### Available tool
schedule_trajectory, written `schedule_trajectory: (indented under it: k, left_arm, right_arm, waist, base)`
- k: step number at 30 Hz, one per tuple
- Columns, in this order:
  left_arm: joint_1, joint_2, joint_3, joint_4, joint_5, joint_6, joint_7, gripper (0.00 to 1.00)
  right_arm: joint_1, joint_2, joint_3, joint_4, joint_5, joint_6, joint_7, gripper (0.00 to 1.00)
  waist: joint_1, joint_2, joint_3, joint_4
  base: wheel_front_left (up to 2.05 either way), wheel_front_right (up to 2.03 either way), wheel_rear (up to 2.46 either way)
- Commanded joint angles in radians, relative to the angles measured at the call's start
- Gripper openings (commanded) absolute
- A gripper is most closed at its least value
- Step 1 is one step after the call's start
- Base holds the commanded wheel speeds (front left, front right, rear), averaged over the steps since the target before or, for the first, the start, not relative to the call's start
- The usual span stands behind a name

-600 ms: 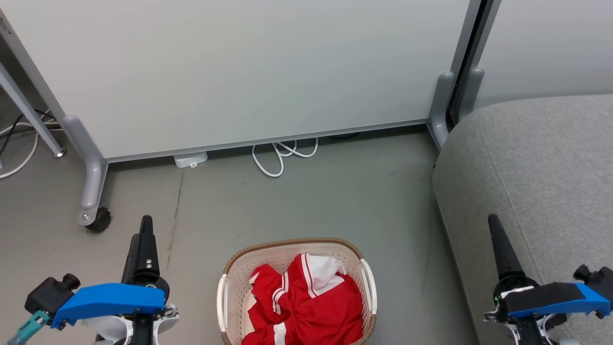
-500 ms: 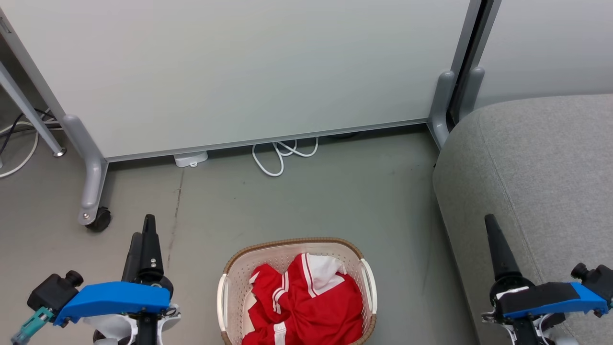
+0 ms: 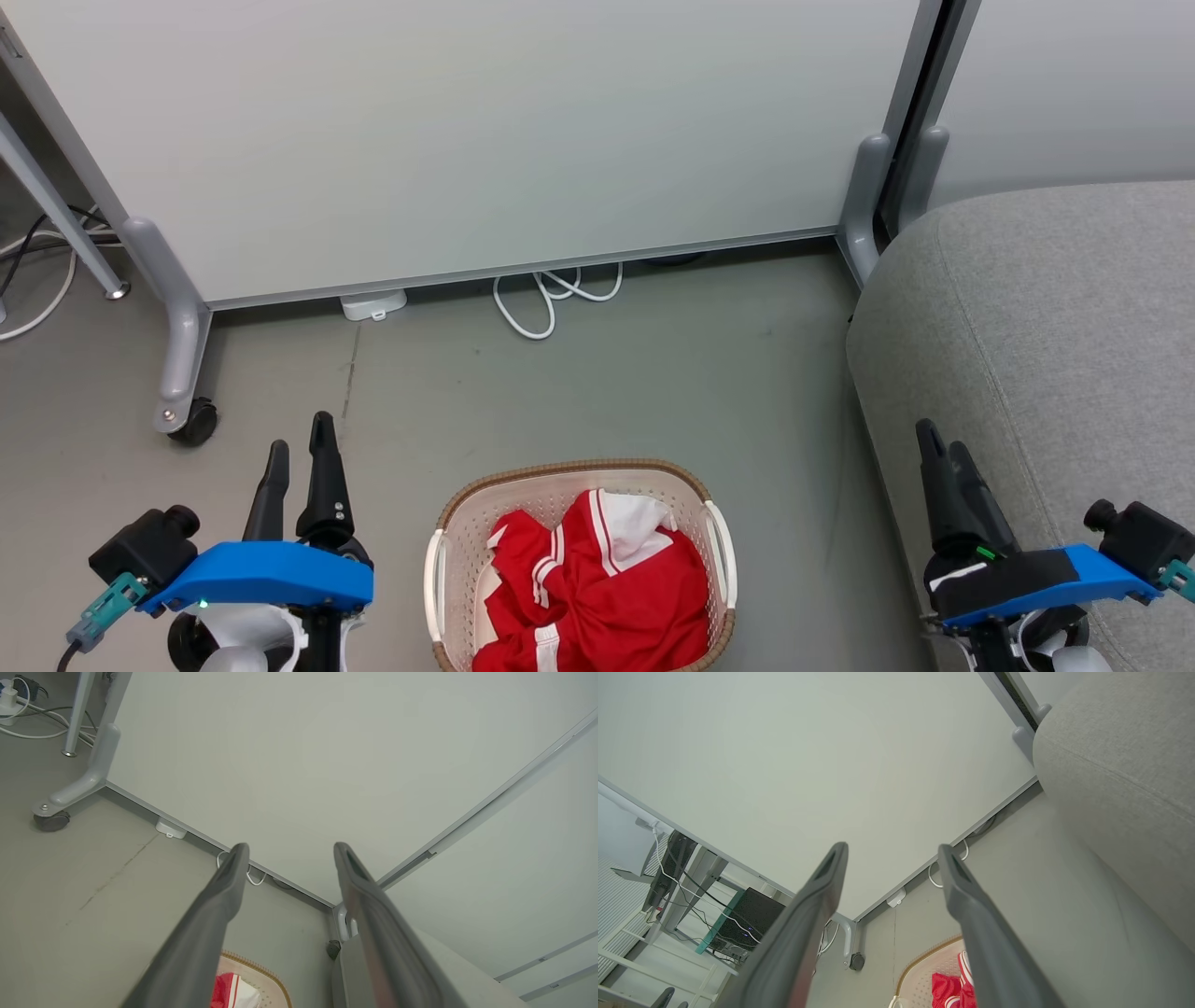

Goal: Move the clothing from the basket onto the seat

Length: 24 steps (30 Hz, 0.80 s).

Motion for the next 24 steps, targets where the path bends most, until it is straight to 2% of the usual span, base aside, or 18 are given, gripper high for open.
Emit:
schedule_trajectory:
  k: [1,24]
  left_arm:
    - [-0.029,0.009,-0.011,-0.005,0.045,0.006,-0.012,1.00]
    - [-0.042,0.020,-0.073,0.013,0.304,0.031,-0.075,1.00]
  right_arm:
    - [-0.027,-0.007,0.007,-0.010,-0.042,0.002,-0.014,1.00]
    - [-0.028,-0.008,0.033,-0.006,-0.289,0.002,-0.077,1.00]
  waist:
    - [-0.0001,-0.0001,0.001,0.001]
    - [-0.0001,-0.0001,0.012,0.008]
  base:
    - [0.00,0.00,0.00]
    - [0.00,0.00,0.00]
